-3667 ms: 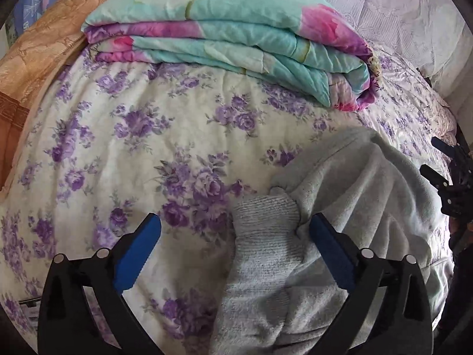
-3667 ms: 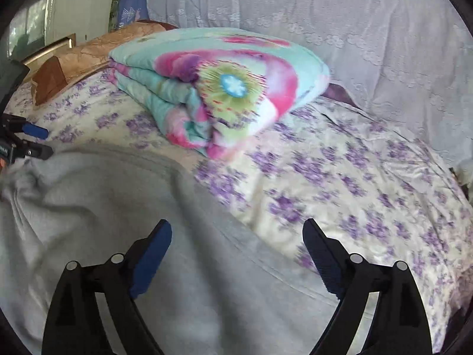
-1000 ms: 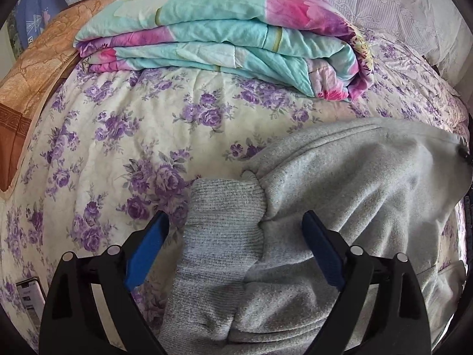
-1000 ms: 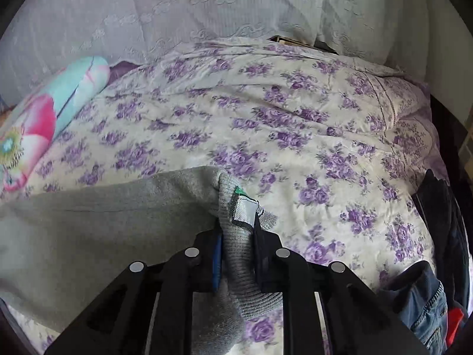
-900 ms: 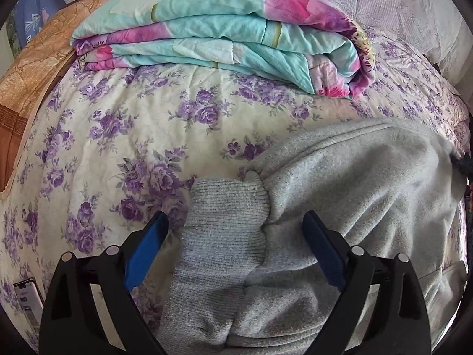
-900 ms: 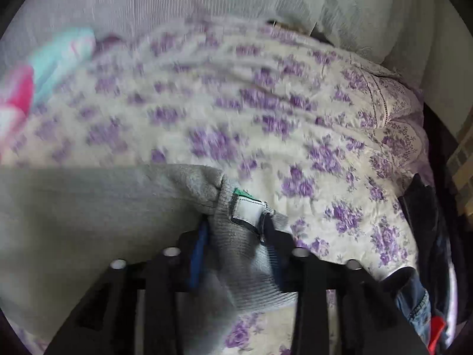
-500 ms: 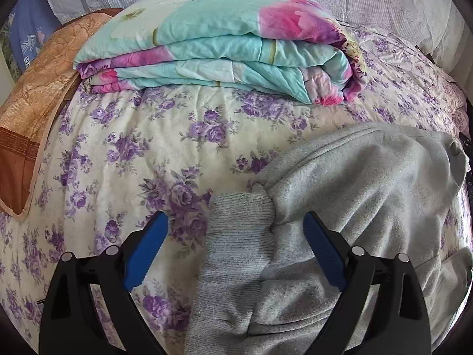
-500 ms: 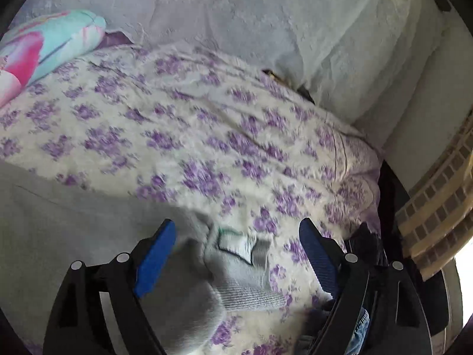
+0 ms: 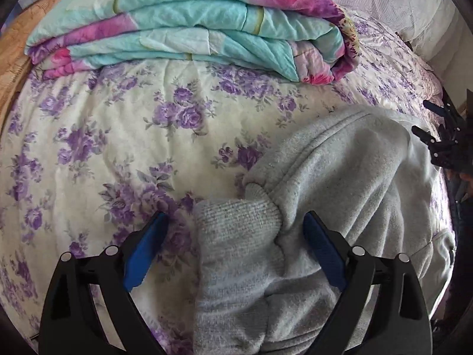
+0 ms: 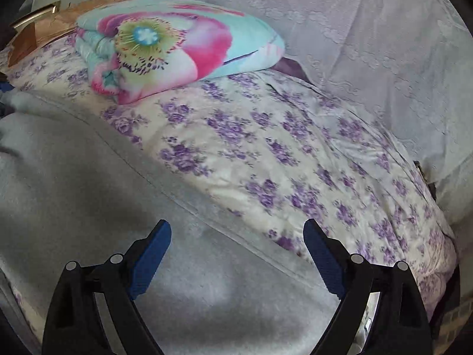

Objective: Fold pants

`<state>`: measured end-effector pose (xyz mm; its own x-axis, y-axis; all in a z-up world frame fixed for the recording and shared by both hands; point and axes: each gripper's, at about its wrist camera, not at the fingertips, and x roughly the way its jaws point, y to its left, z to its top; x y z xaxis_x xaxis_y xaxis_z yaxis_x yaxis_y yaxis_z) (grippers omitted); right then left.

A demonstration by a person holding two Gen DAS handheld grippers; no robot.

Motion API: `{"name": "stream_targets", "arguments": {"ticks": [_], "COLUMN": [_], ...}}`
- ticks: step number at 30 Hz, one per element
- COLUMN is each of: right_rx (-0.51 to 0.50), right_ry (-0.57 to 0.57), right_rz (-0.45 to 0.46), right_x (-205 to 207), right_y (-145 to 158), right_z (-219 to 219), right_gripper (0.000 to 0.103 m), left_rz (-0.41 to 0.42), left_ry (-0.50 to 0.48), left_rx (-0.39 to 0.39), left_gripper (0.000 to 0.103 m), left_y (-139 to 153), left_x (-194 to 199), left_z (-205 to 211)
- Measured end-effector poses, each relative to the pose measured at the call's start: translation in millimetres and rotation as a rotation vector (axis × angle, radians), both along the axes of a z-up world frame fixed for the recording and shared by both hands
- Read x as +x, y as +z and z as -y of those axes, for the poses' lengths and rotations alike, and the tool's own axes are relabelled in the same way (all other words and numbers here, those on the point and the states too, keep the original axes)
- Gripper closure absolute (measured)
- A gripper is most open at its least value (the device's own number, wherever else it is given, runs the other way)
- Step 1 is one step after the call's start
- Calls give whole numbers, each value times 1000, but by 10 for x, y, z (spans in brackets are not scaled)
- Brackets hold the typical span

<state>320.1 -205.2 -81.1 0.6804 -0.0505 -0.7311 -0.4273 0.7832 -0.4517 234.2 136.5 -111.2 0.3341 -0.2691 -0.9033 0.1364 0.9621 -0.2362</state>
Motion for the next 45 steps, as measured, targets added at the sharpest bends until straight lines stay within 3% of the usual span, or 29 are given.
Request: {"name": "stream_targets", "arguments": {"ticks": [2,3,4,5,8,10,12,14,18,20,21,22,23,25,28,31,34,36,40,45], "right_rx": [1,12,13,6,28,33,88,114,58,62,72,109,90,38,71,155,206,247,280,275], "right_ry": [4,21,38,48,91,92,108,128,195,176,190,243,275,284,258,278,350,393,428,383], "right_rz": [6,-1,-3,-12,-105,-124,-185,-304,-281,-291,-304,-357,-350,-342,-274,-178,-108,-108,-196,-316], "right_x": [110,143,170,211,365,464,520,517,361,375,353,297,208,123,-32,-432,-1162,-1680,-2536,-3122], "right_y": [-66,-103,-137,-170,-243,-249,-247,-374,-444,-470,-456,-412,-376,-346,-66,470,990,1169,945,182], "right_z": [-55,-62,-67,-77,-44,-30,12,31,11,-24,-51,-81,-126,-174,-122,66,255,374,474,322], "right_gripper": [11,11,11,11,11,11,9,4,4,5,11,51,77,88,90,90,90,90,90,90], "left_rz": [-24,-11,8,21,87,101,82,31,33,58,74,92,101,117,177,248,325,379,421,367], "left_ry": [29,36,23,-17,-130,-176,-188,-169,-152,-144,-138,-134,-142,-130,-138,-168,-210,-252,-311,-340], "left_rx": [-47,-64,-76,-54,55,88,70,26,-4,8,16,24,8,-7,31,-22,-87,-103,-104,-16], "left_gripper": [12,20,35,51,56,56,51,22,18,23,33,42,61,66,67,67,66,65,64,61], "left_y": [-34,-12,27,63,164,181,166,65,-45,-52,-46,-27,1,96,328,708,1095,1269,1325,922], "left_x": [75,89,90,82,-2,-38,4,75,140,142,146,131,131,101,-22,-244,-592,-888,-1520,-2049], "left_z": [-13,10,58,143,382,442,411,351,331,361,394,411,457,482,553,496,402,391,332,380]}}
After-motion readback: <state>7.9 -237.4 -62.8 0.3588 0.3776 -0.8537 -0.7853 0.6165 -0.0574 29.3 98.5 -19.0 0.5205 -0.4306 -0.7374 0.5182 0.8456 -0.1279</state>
